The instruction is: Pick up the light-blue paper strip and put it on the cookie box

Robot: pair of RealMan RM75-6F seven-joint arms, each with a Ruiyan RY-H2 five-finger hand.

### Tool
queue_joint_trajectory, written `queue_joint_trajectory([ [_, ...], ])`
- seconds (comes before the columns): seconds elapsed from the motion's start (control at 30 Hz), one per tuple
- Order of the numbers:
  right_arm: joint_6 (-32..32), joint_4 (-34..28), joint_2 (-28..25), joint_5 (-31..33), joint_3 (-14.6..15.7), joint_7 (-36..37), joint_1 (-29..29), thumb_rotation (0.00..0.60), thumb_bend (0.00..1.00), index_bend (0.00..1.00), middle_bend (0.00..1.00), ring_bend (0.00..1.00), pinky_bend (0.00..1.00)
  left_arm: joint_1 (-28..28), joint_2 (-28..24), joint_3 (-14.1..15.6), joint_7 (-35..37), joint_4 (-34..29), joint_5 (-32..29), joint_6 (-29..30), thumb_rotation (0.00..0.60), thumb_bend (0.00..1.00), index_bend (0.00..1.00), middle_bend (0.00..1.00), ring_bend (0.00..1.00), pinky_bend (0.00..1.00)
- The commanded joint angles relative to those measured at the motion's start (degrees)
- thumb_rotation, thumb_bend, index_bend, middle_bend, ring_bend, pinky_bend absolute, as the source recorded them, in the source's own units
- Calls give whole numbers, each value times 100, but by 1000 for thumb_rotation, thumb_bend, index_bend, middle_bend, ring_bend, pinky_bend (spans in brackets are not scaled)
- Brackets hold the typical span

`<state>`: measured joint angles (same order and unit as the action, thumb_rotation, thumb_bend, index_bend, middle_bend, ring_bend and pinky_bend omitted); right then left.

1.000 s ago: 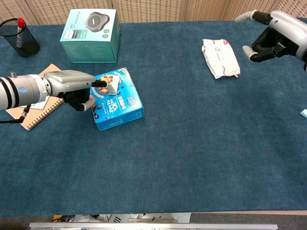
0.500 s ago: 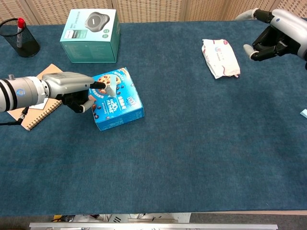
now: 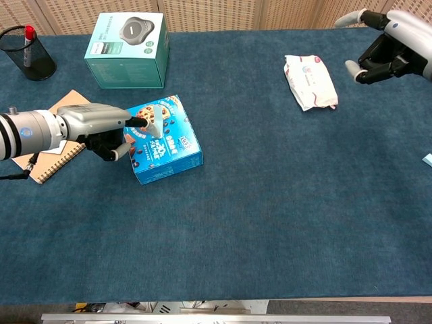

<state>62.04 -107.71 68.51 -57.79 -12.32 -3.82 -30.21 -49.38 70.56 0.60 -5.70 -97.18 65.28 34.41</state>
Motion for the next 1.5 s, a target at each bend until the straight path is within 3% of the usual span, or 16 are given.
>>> queue_joint_trajectory([
  [0.03,4,-5,-11,-7,-1,4,10,600,446,168,1000,1000,1000,-3,-15,14,-20,-23,-3,2,600,940,149,1000,1000,972],
  [1.5,-5,30,-70,-118,-40,189,123,600,446,168,1000,1000,1000,-25,-106,98,-176,-165,-158,75,600,940,149,1000,1000,971],
])
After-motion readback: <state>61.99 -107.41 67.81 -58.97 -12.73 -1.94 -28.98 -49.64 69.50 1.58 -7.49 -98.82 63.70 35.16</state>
